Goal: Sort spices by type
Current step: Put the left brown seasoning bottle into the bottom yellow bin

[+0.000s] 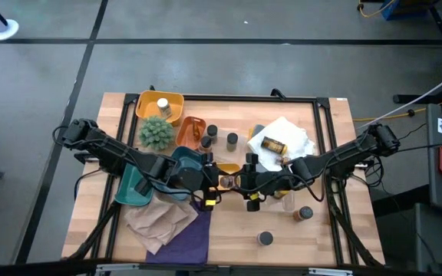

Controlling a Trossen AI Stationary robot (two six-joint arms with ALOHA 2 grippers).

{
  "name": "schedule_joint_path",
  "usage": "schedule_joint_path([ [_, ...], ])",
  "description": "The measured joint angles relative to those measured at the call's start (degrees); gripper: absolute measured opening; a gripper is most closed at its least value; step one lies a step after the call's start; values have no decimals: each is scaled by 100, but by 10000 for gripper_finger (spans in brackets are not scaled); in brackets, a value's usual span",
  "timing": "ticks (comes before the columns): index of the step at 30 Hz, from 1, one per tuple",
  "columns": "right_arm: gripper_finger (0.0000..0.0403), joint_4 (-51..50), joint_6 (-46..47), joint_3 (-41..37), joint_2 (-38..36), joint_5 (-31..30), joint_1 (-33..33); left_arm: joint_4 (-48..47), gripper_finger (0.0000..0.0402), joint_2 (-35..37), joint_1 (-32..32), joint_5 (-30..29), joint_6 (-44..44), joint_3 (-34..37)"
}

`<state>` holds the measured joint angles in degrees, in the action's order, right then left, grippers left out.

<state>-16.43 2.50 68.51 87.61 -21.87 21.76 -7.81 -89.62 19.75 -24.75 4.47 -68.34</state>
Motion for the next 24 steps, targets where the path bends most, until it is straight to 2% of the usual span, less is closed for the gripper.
schedule_joint_path([
  [6,218,-11,4,0,0,5,-2,-9,162,0,2,-4,1,0],
  [17,229,-73,48,0,0,4,-2,-35,161,-7,-7,4,1,0],
  [24,229,-510,66,0,0,-10,-4,-337,162,-7,-93,20,255,0],
])
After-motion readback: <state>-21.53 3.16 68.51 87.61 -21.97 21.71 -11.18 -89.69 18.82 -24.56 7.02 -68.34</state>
